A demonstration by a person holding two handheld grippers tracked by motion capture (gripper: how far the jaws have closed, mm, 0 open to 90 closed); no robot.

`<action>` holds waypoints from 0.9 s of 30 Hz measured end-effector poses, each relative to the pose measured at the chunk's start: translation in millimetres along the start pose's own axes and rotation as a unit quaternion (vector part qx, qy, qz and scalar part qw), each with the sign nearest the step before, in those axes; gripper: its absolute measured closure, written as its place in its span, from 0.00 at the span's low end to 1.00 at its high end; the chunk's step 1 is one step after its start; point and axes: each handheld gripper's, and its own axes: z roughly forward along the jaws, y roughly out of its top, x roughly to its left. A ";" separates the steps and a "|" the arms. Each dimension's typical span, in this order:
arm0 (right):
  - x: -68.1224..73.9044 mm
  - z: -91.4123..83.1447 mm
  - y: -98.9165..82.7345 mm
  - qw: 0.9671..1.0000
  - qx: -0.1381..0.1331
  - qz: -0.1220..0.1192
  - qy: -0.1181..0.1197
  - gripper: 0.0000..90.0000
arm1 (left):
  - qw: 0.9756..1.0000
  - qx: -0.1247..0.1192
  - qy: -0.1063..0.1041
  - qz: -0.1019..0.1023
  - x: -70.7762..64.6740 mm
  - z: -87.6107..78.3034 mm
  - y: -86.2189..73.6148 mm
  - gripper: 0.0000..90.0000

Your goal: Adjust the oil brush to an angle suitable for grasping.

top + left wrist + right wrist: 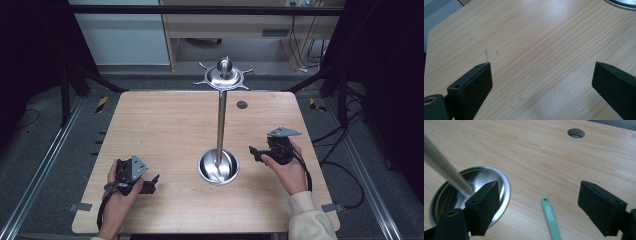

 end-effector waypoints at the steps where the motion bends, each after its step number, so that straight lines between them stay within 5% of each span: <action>1: 2.4 -2.0 -0.4 1.000 0.002 -0.005 0.005 0.17 | 1.000 0.001 0.000 0.001 -0.1 -0.1 0.1 0.03; 6: 11.2 -6.5 -2.3 0.999 -0.001 -0.034 0.021 0.21 | 1.000 0.001 -0.001 0.002 -0.7 0.7 0.5 0.03; 10: 14.8 -1.6 -5.3 0.997 0.023 -0.060 0.038 0.29 | 1.000 0.001 -0.002 0.002 -1.0 0.8 0.6 0.03; 19: 11.9 11.6 -14.9 0.992 0.074 -0.091 0.042 0.63 | 1.000 0.004 -0.005 0.008 -2.4 1.2 1.2 0.03; 27: 5.3 18.8 -20.6 0.989 0.105 -0.105 0.023 0.88 | 1.000 0.005 -0.004 0.009 -2.3 1.5 1.3 0.03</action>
